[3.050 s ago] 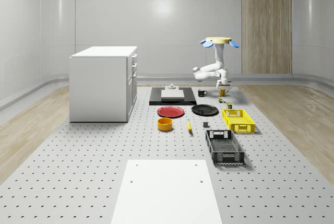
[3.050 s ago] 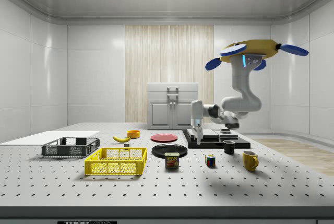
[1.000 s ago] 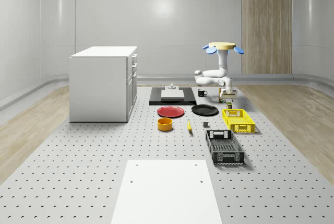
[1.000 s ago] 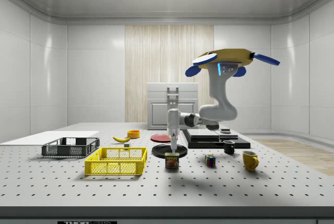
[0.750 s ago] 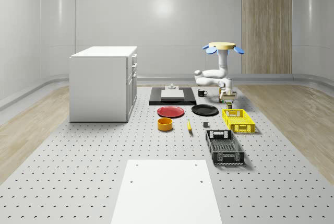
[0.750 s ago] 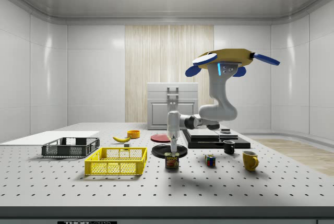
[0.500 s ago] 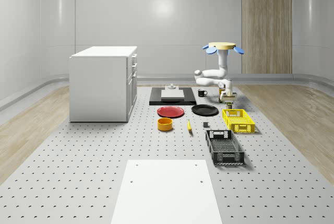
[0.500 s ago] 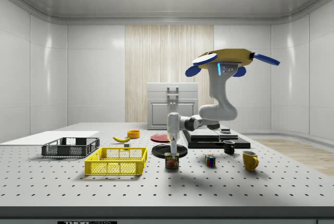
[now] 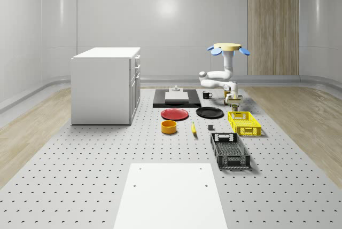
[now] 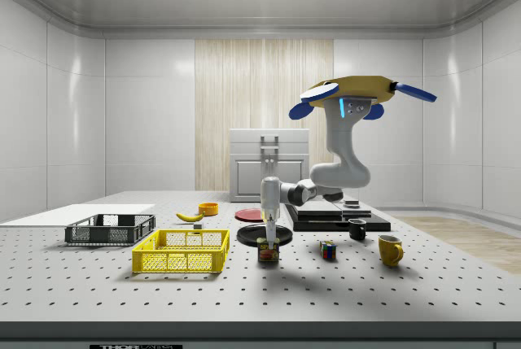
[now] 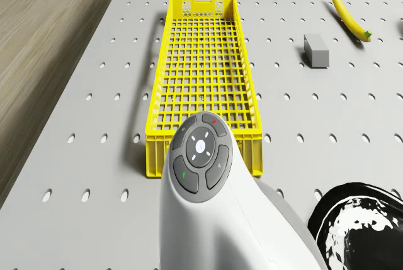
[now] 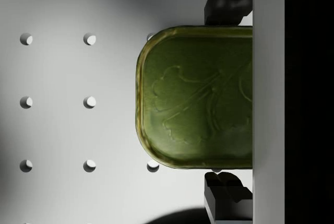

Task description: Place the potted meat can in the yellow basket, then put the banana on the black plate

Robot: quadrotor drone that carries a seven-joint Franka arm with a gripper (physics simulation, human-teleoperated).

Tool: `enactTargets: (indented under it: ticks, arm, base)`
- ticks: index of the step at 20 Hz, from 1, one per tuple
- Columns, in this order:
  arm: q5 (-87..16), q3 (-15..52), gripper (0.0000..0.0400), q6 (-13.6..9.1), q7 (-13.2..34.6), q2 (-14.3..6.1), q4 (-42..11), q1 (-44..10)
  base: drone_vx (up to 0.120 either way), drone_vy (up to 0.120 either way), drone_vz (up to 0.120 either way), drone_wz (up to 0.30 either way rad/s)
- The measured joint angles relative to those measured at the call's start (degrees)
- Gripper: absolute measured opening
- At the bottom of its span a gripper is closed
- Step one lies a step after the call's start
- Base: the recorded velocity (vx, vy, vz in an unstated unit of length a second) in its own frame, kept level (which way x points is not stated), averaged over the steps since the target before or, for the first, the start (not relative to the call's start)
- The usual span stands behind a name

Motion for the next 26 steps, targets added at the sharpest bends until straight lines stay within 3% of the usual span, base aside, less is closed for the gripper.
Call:
enactTargets:
  ticks: [9,11,13,19,26]
  arm:
    - [0.3,0.3,0.0400,0.5,0.3,0.0,1.6,-1.8]
    - [0.3,0.4,0.0341,0.7,0.4,-0.1,1.7,-2.0]
    - [0.4,0.4,0.0309,0.8,0.4,-0.2,1.8,-2.1]
    - [1.0,1.1,0.0290,0.8,0.9,-0.6,1.7,-2.3]
    - [4.3,4.6,0.0292,-0.4,1.8,-0.9,0.9,-2.4]
  base:
    - [0.000,0.000,0.000,0.000]
    - [0.000,0.000,0.000,0.000]
    - [0.000,0.000,0.000,0.000]
    - [0.000,0.000,0.000,0.000]
    - [0.000,0.000,0.120,0.000]
